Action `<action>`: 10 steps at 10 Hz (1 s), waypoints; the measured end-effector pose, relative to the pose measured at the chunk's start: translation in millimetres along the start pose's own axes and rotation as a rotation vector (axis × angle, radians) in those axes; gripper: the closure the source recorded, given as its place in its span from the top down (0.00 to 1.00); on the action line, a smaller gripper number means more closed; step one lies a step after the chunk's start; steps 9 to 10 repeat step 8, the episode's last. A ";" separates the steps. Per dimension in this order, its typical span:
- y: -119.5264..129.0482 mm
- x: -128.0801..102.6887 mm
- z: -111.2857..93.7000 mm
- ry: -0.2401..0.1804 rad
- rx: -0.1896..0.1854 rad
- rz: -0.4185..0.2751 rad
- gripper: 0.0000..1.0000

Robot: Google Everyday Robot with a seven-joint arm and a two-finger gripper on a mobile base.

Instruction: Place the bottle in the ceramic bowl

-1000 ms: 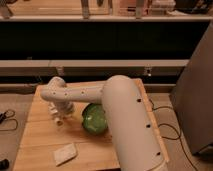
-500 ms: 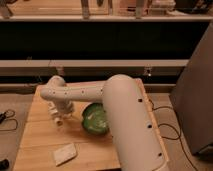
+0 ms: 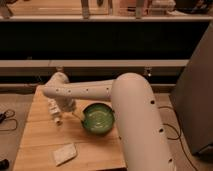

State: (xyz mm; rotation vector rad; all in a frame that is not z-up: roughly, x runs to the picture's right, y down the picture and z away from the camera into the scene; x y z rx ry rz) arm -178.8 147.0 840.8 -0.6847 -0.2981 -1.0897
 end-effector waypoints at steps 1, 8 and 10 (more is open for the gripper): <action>-0.9 2.5 -5.9 0.008 0.012 -0.010 0.80; -30.0 22.6 -28.1 0.049 0.061 -0.119 0.80; -30.0 22.6 -28.1 0.049 0.061 -0.119 0.80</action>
